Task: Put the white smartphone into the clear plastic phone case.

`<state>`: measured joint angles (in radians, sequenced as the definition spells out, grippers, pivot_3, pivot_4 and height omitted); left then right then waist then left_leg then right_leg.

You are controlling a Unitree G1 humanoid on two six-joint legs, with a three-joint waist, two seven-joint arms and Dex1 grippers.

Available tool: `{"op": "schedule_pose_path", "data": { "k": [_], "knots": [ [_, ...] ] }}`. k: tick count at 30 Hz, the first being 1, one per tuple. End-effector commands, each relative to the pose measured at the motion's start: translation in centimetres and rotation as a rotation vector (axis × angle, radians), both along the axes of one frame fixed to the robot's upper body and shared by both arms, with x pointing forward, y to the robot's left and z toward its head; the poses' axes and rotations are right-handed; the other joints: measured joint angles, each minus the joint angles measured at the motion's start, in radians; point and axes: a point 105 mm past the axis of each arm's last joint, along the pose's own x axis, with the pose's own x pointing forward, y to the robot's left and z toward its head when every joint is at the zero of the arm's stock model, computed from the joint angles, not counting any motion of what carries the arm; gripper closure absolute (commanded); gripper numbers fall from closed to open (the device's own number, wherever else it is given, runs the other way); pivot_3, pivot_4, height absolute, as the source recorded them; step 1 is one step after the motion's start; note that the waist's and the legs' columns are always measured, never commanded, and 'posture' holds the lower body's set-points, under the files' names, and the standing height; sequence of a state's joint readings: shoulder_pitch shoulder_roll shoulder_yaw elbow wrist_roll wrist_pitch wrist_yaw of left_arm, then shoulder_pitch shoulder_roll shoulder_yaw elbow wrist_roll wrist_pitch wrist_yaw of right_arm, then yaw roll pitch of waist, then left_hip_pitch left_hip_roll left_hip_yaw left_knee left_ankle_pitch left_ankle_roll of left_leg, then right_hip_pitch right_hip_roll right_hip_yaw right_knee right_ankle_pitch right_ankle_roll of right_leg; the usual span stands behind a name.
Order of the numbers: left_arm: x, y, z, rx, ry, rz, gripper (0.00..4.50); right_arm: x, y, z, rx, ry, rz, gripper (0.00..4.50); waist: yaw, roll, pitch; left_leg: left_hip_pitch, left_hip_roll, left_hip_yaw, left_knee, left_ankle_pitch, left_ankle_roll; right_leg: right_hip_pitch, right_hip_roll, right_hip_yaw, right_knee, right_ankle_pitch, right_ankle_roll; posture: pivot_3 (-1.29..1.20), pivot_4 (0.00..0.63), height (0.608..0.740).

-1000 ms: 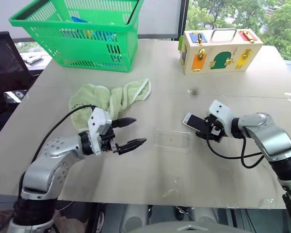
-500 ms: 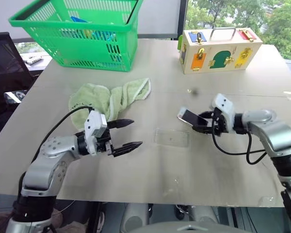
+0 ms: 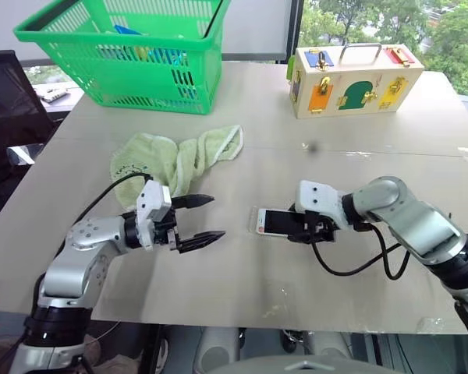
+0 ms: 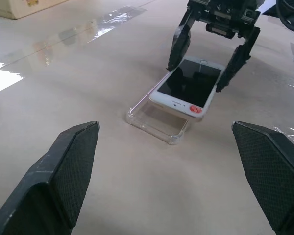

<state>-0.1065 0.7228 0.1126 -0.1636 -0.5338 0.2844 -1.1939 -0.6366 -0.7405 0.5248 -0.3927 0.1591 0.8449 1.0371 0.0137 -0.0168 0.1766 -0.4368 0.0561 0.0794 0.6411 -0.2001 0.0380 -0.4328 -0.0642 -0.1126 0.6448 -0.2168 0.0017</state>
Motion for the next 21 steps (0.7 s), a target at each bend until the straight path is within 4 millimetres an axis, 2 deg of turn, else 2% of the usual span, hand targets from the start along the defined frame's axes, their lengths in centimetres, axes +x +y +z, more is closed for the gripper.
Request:
{"op": "schedule_pose_path", "data": {
  "k": [1, 21],
  "knots": [
    [-0.4, -0.3, 0.7, 0.010, -0.036, -0.019, 0.00, -0.3, 0.1, 0.3, -0.018, -0.017, -0.004, 1.72, 0.000, 0.000, 0.000, 0.000, 0.000, 0.000, 0.000, 0.000, 0.000, 0.000, 0.000, 0.000, 0.000, 0.000, 0.000, 0.00, 0.150, 0.740],
    [-0.6, -1.0, 0.6, 0.001, -0.038, -0.017, 0.00, 1.9, 0.3, 0.2, -0.036, -0.016, -0.164, 1.72, -0.001, 0.000, 0.000, 0.000, 0.000, 0.000, 0.003, 0.000, 0.000, 0.000, 0.001, 0.000, 0.004, 0.000, 0.000, 0.00, 0.150, 0.740]
  ]
}}
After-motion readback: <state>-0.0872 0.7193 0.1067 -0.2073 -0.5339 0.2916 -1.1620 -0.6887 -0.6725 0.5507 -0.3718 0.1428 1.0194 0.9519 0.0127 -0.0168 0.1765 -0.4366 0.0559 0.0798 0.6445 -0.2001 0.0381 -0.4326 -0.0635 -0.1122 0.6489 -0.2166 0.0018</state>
